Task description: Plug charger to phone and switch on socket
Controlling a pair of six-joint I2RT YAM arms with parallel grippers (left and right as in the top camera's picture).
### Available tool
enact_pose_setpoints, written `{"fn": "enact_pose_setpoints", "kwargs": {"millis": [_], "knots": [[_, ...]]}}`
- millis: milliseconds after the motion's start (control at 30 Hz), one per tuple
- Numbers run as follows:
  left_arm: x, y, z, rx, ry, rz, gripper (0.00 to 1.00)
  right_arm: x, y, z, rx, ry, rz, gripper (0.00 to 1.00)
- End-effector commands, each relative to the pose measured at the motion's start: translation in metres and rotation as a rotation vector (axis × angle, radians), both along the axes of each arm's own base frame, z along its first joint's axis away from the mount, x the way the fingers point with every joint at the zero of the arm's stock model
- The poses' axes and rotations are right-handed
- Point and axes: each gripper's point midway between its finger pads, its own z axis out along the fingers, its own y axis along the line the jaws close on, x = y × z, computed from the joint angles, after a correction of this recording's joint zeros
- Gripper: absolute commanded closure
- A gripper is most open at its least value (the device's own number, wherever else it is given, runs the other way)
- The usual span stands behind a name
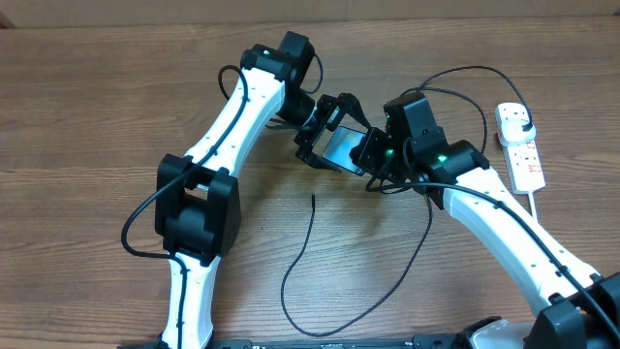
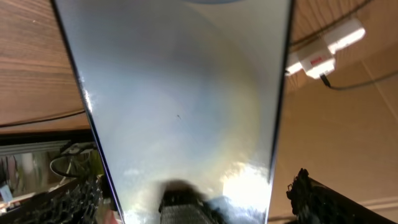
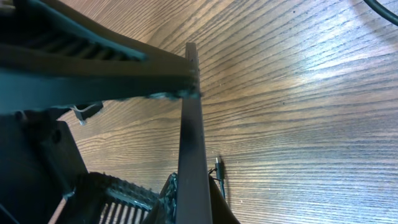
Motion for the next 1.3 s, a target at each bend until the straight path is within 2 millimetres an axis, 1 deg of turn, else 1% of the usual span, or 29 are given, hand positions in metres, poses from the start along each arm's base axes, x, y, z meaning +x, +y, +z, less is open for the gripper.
{"fn": "enact_pose_setpoints", "kwargs": {"millis": [0,233,400,533,633,800,1000,1167,1267], "knots": [[0.01,0.004,0.015,-0.109,-0.078,-0.039,0.0,0.009,0.0,0.01,0.022,-0.031,0.004,0.96],[0.014,0.016,0.018,-0.134,-0.091,-0.036,0.0,0.016,-0.004,0.017,0.082,-0.037,0.002,0.96],[0.019,0.024,0.018,-0.139,-0.111,-0.032,0.0,0.023,-0.01,0.023,0.135,-0.04,-0.012,0.96],[0.024,0.028,0.02,-0.142,-0.126,-0.024,0.01,0.028,-0.012,0.031,0.206,-0.033,-0.028,0.96],[0.029,0.033,0.024,-0.147,-0.155,-0.014,0.01,0.033,-0.013,0.038,0.264,-0.028,-0.049,0.96],[0.036,0.042,0.041,-0.151,-0.216,0.01,0.0,0.041,-0.013,0.05,0.356,-0.019,-0.097,0.96],[0.046,0.065,0.065,-0.108,-0.251,0.1,0.0,0.049,-0.011,0.06,0.428,-0.004,-0.168,0.96],[0.056,0.081,0.09,-0.075,-0.324,0.174,0.01,0.053,-0.008,0.067,0.49,0.016,-0.209,0.96],[0.058,0.088,0.104,-0.046,-0.359,0.217,0.01,0.054,-0.005,0.072,0.559,0.069,-0.267,0.96]]}}
